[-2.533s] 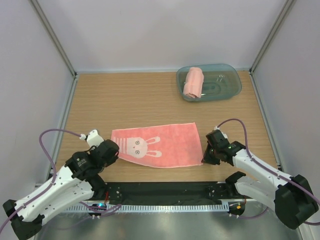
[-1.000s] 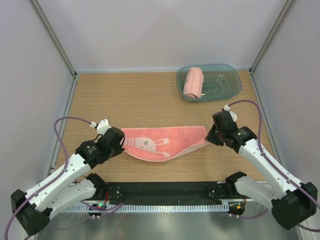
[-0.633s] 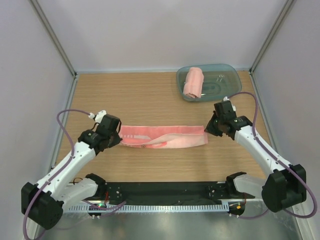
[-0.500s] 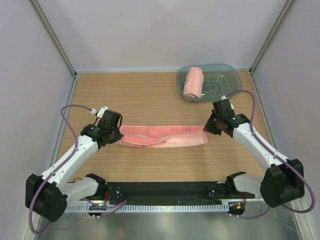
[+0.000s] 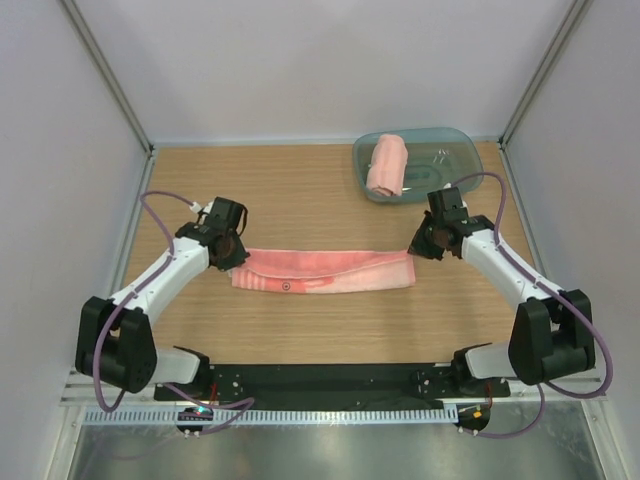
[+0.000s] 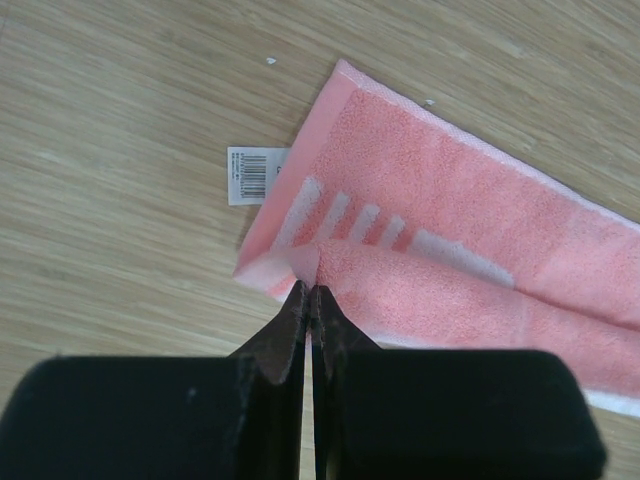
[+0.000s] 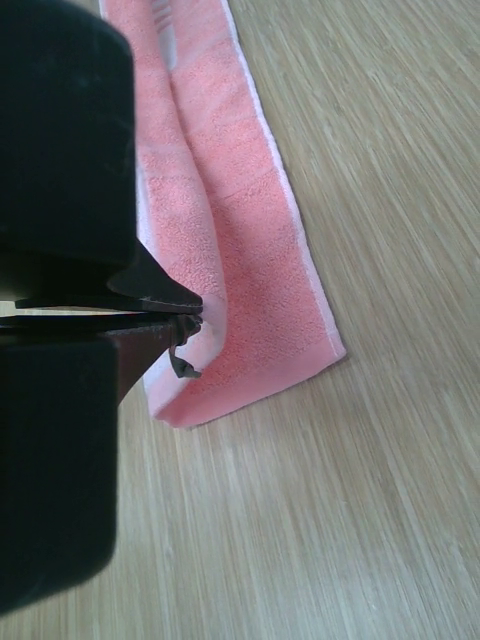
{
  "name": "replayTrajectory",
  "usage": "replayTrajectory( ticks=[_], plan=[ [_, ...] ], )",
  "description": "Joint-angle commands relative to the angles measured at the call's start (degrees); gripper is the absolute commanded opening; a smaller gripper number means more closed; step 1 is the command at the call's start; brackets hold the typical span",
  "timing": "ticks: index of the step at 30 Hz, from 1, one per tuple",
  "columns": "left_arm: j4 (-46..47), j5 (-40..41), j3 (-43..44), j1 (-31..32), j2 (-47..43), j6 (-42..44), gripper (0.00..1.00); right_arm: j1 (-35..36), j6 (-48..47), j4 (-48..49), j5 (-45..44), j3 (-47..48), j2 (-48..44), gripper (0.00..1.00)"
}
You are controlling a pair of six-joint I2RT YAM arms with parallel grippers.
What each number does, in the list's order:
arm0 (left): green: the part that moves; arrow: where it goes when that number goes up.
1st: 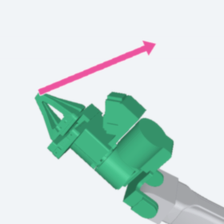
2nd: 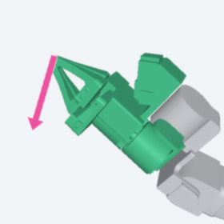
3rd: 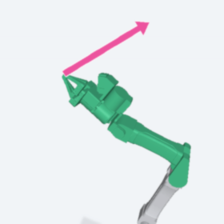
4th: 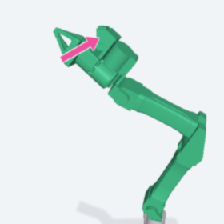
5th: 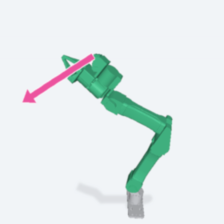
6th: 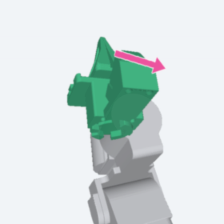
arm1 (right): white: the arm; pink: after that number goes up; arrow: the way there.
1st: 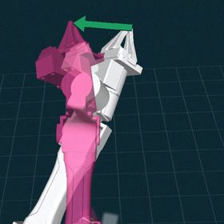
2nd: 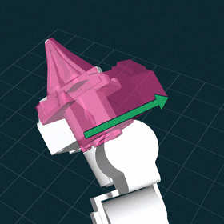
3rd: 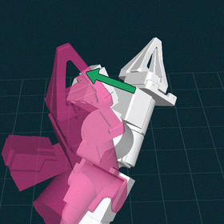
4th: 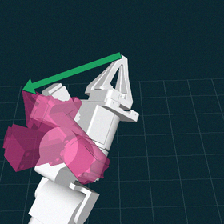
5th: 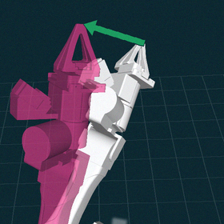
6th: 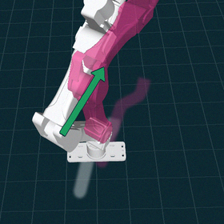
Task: Roll the towels
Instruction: Fold the towel
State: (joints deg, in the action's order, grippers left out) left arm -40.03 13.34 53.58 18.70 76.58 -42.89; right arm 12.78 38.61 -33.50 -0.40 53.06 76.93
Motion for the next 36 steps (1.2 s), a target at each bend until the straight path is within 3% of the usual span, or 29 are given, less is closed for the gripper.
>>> replayTrajectory(
  ticks=[1,16,20,21,24,25,27,29,36],
  plan=[
    [2.4,-1.2,2.3,-1.1,1.6,1.5,0.0,-1.3,-2.2,2.6,2.2,2.8,2.4,0.01],
    [4.1,-2.4,8.7,-4.8,16.8,2.6,0.0,-3.5,-2.1,6.4,5.9,6.2,14.5,0.01],
    [4.3,-2.4,10.0,-5.7,18.8,2.2,0.07,-4.3,-2.2,6.4,5.2,7.3,16.4,0.01],
    [4.3,-2.1,10.2,-6.0,19.3,2.3,0.13,-4.4,-2.3,6.5,5.1,7.5,16.7,0.01],
    [4.1,-1.6,11.6,-6.6,19.8,3.0,0.32,-4.8,-3.3,6.7,4.7,8.5,17.6,0.39],
    [4.0,-1.0,12.2,-6.7,19.8,3.3,0.52,-4.8,-3.5,5.8,4.1,9.2,17.9,0.74],
    [2.6,-0.2,13.8,-6.7,18.8,3.6,0.72,-4.8,-4.4,4.6,3.4,11.1,17.9,0.94],
    [1.6,0.4,14.6,-6.7,17.3,3.7,0.77,-4.8,-4.8,4.0,3.2,12.0,16.7,1.0],
    [-2.1,4.1,11.4,-5.9,5.5,3.5,0.78,-4.3,-7.1,2.1,2.1,9.5,4.4,0.96]
  ],
)
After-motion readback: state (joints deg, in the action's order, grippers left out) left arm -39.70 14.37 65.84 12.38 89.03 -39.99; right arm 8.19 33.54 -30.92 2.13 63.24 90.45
